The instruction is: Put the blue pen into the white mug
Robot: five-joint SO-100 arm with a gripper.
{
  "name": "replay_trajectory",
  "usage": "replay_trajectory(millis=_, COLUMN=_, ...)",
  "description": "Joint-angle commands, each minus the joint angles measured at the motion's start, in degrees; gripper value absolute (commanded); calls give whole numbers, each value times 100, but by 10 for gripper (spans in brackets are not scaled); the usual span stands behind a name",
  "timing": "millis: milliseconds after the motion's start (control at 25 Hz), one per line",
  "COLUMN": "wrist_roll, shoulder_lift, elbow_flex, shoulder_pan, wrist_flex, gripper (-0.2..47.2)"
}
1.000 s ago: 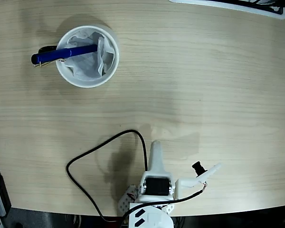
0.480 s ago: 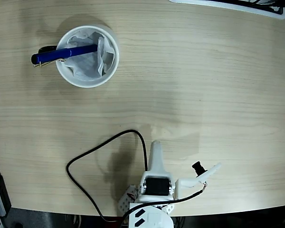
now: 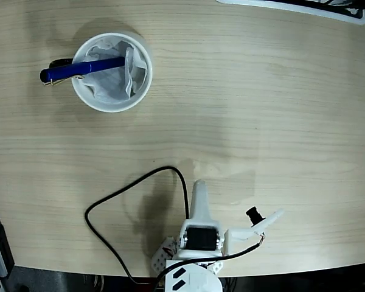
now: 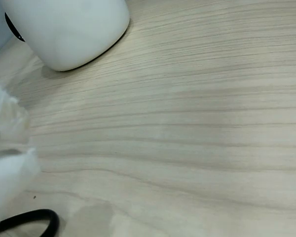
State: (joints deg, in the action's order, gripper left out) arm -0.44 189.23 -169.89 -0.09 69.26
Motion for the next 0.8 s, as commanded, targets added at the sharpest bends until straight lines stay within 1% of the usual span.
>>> replay_trajectory(millis=0, wrist_roll=105, shoulder_lift=387, elbow_flex=-88, shoulder_pan=18, wrist_flex=211, gripper=0)
replay_trajectory(millis=760, wrist_roll=105, shoulder_lift=387, elbow_flex=-88, shoulder_pan=18, wrist_flex=211, gripper=0)
